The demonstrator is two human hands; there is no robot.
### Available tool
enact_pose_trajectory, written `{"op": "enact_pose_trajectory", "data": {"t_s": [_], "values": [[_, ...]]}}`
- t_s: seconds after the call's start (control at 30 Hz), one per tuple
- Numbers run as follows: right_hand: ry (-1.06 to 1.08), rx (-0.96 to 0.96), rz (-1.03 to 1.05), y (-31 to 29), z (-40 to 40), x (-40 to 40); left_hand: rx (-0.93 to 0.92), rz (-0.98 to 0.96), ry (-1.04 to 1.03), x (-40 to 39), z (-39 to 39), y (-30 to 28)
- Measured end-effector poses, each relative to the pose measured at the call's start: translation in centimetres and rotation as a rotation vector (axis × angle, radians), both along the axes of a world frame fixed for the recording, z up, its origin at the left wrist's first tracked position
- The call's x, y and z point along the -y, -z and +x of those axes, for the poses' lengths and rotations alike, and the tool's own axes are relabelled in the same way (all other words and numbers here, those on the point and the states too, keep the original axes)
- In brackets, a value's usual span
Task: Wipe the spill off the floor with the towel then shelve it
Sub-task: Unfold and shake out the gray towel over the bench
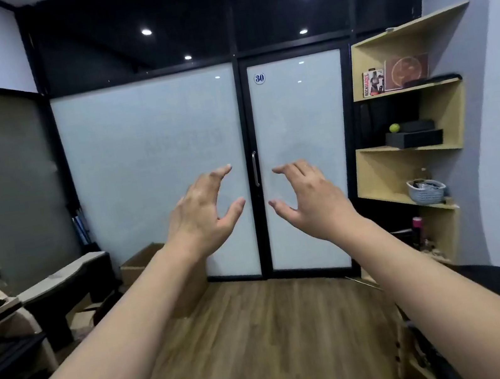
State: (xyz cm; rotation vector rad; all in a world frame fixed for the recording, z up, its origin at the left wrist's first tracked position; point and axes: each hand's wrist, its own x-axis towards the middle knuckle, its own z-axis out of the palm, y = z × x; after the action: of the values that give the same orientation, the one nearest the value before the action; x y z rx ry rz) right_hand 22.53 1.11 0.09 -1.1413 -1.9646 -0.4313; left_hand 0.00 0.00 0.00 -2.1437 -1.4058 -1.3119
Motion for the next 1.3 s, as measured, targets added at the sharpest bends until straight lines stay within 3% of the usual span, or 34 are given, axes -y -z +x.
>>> {"op": "enact_pose_trajectory", "data": {"t_s": [0.5,0.7,1.0,1.3], "values": [[0.109,0.052,-0.264,14.9,-3.3,2.1,-0.112,-0.331,0.214,-0.6,-4.0,16.9],[0.168,0.074,-0.318,17.8,-2.4,1.8,-0.08,-0.427,0.269,-3.0,-2.9,19.7],[0.288,-0.029,-0.417,23.5,6.3,-2.1,-0.05,-0.604,0.444,-8.2,6.3,25.5],[0.429,-0.192,-0.655,31.7,21.4,-9.4,-0.066,-0.922,0.634,-20.0,21.6,33.3]]}}
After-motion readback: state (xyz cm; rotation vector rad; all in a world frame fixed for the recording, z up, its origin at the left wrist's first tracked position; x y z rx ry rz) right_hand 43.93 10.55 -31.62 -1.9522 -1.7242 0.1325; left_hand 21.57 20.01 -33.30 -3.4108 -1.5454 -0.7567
